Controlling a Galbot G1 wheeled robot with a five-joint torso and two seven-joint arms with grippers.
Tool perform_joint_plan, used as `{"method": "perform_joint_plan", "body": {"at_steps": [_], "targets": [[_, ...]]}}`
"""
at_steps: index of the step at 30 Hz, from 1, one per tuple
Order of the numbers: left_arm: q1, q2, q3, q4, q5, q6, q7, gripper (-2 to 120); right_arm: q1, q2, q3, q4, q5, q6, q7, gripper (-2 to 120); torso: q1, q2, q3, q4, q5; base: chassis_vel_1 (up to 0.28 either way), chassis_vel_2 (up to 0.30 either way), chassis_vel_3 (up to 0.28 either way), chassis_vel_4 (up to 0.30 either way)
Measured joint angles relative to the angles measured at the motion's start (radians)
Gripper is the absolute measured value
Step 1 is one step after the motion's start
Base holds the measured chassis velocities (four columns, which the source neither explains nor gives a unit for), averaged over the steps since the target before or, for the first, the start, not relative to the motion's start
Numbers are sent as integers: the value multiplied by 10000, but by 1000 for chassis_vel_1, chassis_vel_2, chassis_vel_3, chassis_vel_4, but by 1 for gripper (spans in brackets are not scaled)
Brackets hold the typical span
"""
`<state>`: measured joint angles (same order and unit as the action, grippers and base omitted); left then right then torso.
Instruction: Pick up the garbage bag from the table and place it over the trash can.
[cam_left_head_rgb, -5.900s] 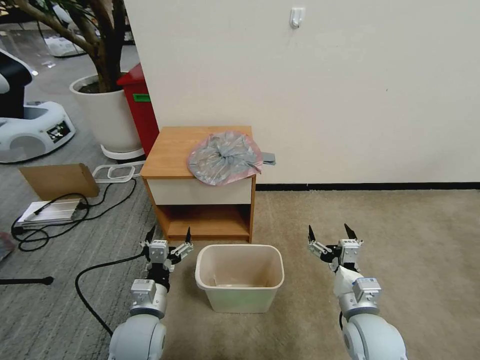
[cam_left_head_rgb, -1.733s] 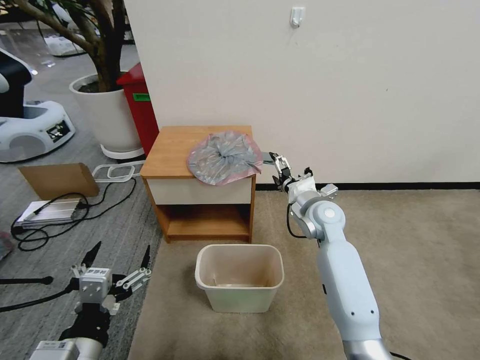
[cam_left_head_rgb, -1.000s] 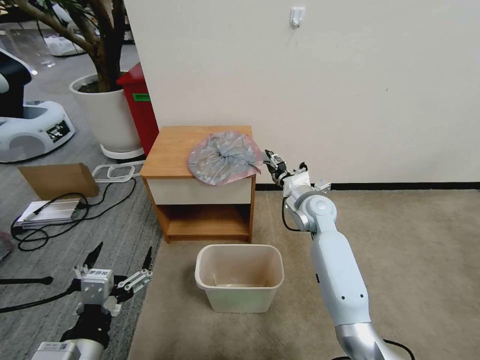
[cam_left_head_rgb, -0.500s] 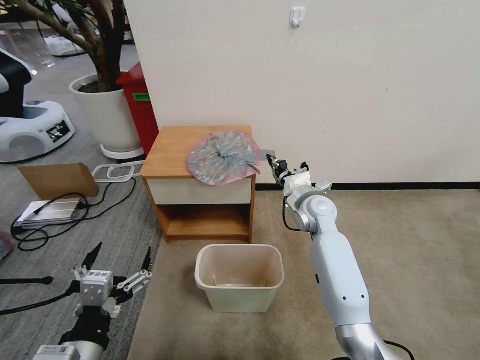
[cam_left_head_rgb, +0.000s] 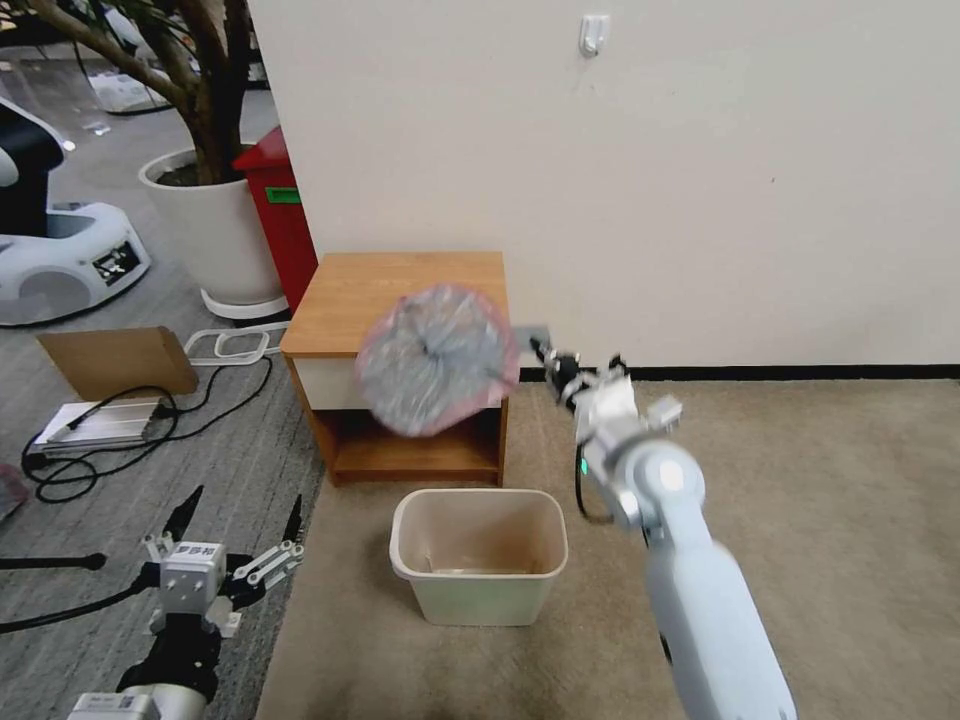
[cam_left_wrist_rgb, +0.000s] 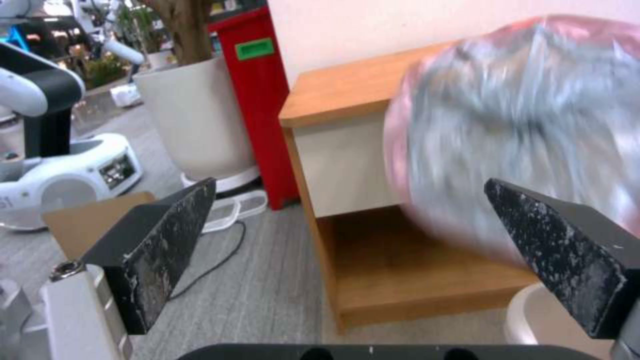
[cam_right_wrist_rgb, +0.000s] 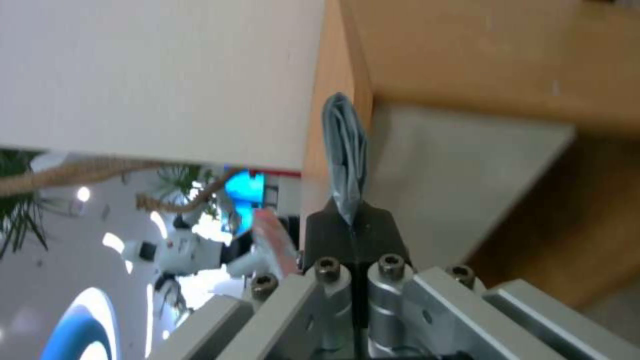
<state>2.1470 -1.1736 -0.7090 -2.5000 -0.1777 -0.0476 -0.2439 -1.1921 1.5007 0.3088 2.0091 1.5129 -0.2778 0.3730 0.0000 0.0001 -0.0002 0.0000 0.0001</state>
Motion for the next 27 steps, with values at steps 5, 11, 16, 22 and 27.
{"method": "perform_joint_plan", "body": {"at_steps": [5, 11, 16, 22, 27], "targets": [[-35, -3, 15, 1, 0, 2, 11, 100, -1524, -141, -676, 1520, -819, 122, 439, 0, 0, 0, 0, -1, -2, 0, 0, 0, 0], [-95, 50, 14, 1, -16, 10, 14, 100, -2780, -541, -1209, 2414, -1768, 115, 675, 0, 0, 0, 0, 1, -1, 0, 0, 0, 0], [-163, 125, 10, 0, -46, 28, 14, 100, -3521, -730, -1312, 2679, -2564, 136, 793, 0, 0, 0, 0, 0, -1, 0, 0, 0, 0], [-242, 194, 48, 1, -84, 37, 14, 100, -3946, -759, -1230, 2468, -3311, 315, 853, 0, 0, 0, 1, 0, -1, 0, 0, 0, 0], [-284, 186, 93, 1, -97, 41, 14, 100, -3984, -734, -1120, 2325, -3517, 320, 1088, 10, 0, 0, 1, 0, -1, 0, 0, 0, 0]]}}
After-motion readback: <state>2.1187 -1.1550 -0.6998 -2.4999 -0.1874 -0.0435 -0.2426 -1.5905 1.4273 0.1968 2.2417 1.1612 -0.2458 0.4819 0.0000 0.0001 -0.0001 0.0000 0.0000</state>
